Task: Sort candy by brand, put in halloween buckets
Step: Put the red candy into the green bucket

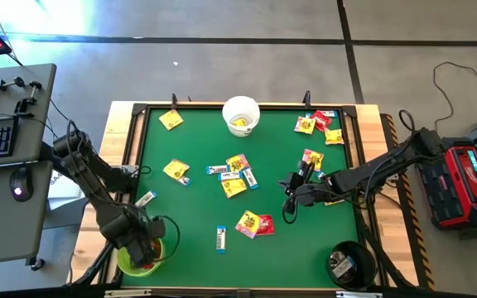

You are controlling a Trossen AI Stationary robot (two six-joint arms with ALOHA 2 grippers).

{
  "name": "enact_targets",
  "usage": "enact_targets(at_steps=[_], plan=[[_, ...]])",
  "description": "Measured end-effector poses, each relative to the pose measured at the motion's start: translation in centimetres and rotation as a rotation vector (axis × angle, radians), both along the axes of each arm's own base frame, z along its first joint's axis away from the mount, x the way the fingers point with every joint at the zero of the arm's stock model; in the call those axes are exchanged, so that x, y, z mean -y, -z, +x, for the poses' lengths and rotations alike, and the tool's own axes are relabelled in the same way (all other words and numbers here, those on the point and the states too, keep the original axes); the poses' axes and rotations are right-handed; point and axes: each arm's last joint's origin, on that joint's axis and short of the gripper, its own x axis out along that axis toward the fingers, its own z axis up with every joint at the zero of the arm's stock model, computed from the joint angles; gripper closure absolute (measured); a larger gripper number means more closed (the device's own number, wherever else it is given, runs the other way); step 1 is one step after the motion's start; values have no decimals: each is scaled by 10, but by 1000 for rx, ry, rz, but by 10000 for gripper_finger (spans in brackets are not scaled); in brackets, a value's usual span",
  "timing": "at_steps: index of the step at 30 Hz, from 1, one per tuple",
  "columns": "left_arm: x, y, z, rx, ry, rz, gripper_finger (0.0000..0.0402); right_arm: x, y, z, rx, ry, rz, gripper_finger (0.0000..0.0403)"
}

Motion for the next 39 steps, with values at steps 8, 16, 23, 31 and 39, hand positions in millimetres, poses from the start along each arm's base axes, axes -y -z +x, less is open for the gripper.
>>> enact_targets(at_steps=[8, 16, 23, 31, 39], plan=[[15, 3, -5, 74, 17, -56, 401, 0, 0, 0, 0, 0, 0, 403], [25, 33, -3, -1, 96, 39, 401, 0, 1, -1, -15, -1, -5, 402], [31, 23, 0, 8, 112, 2, 401, 0, 3, -2, -43, -14, 0, 402], [26, -11, 0, 123, 43, -30, 399, -2, 4, -3, -80, -104, 24, 402], [11, -29, 9, 316, -5, -23, 401, -10, 5, 0, -88, -237, 207, 330]])
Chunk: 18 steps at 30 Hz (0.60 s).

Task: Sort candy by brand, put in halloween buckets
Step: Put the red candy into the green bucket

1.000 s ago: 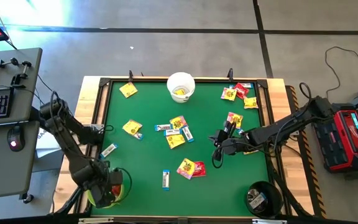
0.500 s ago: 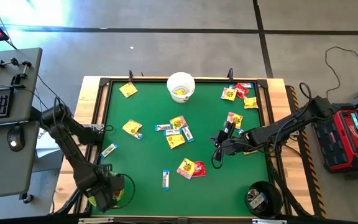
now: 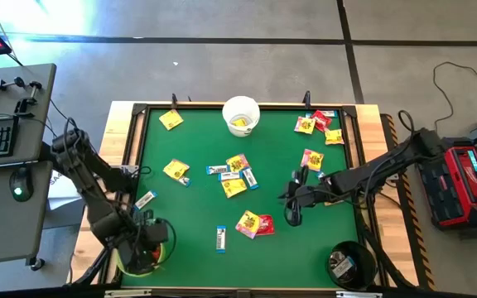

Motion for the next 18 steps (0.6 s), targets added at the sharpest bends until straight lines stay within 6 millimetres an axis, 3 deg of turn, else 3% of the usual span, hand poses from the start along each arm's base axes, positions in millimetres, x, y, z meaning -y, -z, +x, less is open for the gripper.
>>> enact_targets(at_steps=[7, 13, 18], plan=[[-13, 1, 32, 140, 117, 0, 401, -7, 25, 11, -66, 39, 91, 252], [-28, 0, 62, 246, 235, -33, 401, -14, 39, 21, -78, -22, 196, 242], [-48, 0, 79, 282, 278, 26, 401, -15, 51, 23, -117, 27, 223, 242]])
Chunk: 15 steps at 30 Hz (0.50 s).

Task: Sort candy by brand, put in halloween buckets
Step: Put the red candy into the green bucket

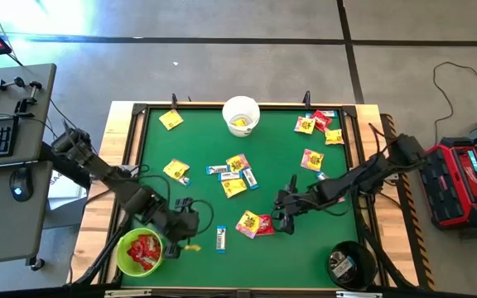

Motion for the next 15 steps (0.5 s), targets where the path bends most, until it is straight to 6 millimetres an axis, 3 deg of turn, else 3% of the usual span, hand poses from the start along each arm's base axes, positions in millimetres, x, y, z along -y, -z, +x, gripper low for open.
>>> enact_targets(at_steps=[8, 15], plan=[[-29, 1, 20, 34, 4, 71, 401, -3, 10, 7, 22, 14, 21, 254], [-48, 2, 39, 103, -5, 105, 401, -3, 11, 8, 25, 14, 22, 330]])
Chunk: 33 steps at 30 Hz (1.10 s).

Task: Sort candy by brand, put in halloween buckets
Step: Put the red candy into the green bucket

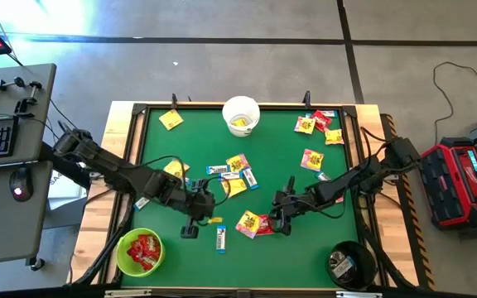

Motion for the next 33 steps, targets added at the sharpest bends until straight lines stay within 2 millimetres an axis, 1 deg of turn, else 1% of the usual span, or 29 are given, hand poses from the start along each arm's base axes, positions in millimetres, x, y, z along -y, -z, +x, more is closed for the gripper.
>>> enact_targets(at_steps=[3, 5, 8, 11, 13, 16, 21, 26, 30, 33], plan=[[-4, 8, 11, 10, 19, 30, 401, 0, 0, 0, -7, -6, -6, 380], [-6, 15, 17, 1, 42, 60, 401, 0, 1, 0, -6, -15, -12, 396], [-10, 22, 28, 23, 50, 70, 401, 0, 1, -1, -6, -18, -19, 393], [-14, 26, 39, 59, 66, 67, 401, 0, 1, -1, -4, -16, -53, 401], [-16, 28, 45, 87, 78, 58, 401, 1, 1, -2, -3, -4, -73, 401], [-20, 36, 56, 106, 76, 43, 401, 3, 0, -2, 13, 42, -127, 402], [-31, 60, 75, 91, 45, 57, 401, 9, -3, 0, 55, 140, -213, 403], [-42, 88, 92, 72, 5, 63, 394, 16, -4, 3, 80, 231, -255, 403], [-52, 108, 105, 86, -42, 53, 373, 21, -5, 6, 97, 235, -270, 400], [-60, 120, 113, 106, -67, 49, 353, 20, -6, 6, 98, 195, -295, 379]])
